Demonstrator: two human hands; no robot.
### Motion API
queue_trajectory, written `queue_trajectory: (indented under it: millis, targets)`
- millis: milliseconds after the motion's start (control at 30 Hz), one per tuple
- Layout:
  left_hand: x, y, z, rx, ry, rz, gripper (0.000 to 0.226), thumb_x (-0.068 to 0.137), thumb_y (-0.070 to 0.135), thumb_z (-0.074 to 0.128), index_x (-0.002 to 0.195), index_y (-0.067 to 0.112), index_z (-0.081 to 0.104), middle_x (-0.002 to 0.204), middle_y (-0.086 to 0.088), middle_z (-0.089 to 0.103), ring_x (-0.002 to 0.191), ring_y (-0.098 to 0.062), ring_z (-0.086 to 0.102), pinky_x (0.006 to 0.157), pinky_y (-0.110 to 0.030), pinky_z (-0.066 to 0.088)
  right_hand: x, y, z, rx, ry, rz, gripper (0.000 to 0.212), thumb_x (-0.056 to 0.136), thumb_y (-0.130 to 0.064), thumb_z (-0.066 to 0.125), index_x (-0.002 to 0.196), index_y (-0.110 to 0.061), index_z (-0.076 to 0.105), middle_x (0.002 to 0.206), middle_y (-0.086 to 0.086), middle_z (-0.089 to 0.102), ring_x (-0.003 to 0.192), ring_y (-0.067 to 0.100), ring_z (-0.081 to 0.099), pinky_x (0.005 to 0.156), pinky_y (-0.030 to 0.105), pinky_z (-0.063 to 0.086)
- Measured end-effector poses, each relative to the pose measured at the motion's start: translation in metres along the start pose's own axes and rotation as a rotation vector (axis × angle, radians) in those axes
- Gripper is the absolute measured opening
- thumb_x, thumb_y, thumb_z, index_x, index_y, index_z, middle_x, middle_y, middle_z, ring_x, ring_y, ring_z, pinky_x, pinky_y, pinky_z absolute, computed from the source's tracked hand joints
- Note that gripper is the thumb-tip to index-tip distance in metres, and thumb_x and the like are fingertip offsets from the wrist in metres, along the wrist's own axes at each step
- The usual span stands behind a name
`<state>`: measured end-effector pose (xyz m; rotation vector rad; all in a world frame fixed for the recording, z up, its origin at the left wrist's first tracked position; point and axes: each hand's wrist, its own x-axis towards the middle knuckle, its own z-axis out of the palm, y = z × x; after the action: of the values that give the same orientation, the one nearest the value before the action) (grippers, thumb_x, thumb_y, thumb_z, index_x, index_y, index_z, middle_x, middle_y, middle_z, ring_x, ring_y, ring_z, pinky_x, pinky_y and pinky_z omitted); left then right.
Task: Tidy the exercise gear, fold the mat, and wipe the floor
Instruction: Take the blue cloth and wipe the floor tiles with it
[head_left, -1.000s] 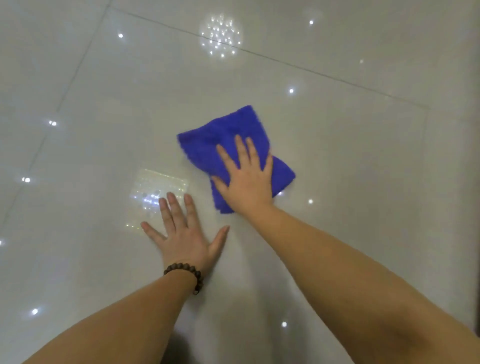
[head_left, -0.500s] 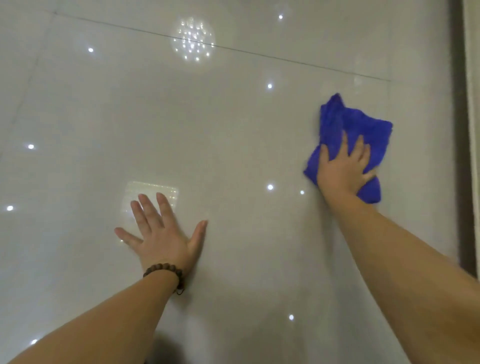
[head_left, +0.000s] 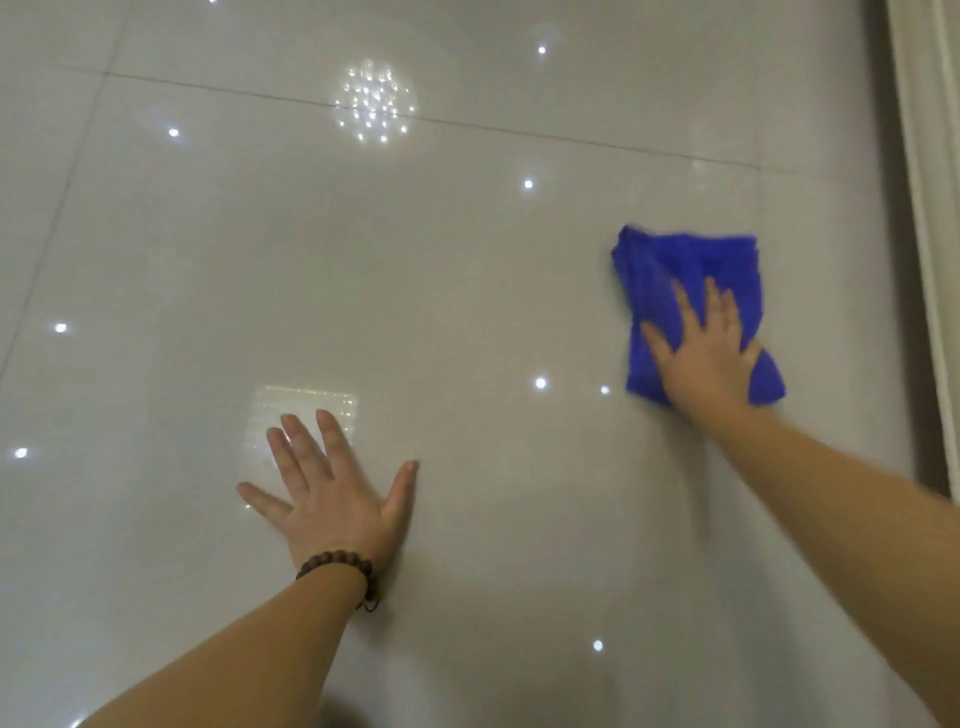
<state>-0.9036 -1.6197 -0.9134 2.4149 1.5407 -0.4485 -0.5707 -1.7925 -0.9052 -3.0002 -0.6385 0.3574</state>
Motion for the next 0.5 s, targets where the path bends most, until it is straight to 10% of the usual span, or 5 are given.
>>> queue_trajectory:
  millis: [267,500]
  targets:
    - [0.001,0.000,-0.001,0.016,0.003,-0.017,0.103,0.076,0.085,0.004,0.152,0.017,-0.016,0.160,-0.012,-0.017,0.144,-0.025,-0.027,0.112,-0.066,-0.006,-0.095,0.005,0.024,-0.123,-0.013,-0.469,0.065,0.089,-0.072,0.018,0.144,-0.040,0.027,0.155,0.000,0.026,0.142,0.023,0.023,0.103,0.058,0.027]
    - [-0.001,0.001,0.003,0.000,0.033,-0.019,0.103,0.077,0.084,0.007,0.155,0.017,-0.003,0.160,-0.012,-0.011,0.147,-0.025,-0.019,0.111,-0.065,-0.007,0.059,0.005,-0.006,-0.076,0.023,-0.097,0.070,0.084,-0.075,0.020,0.147,-0.045,0.013,0.159,-0.005,0.010,0.145,0.017,0.005,0.110,0.058,0.016]
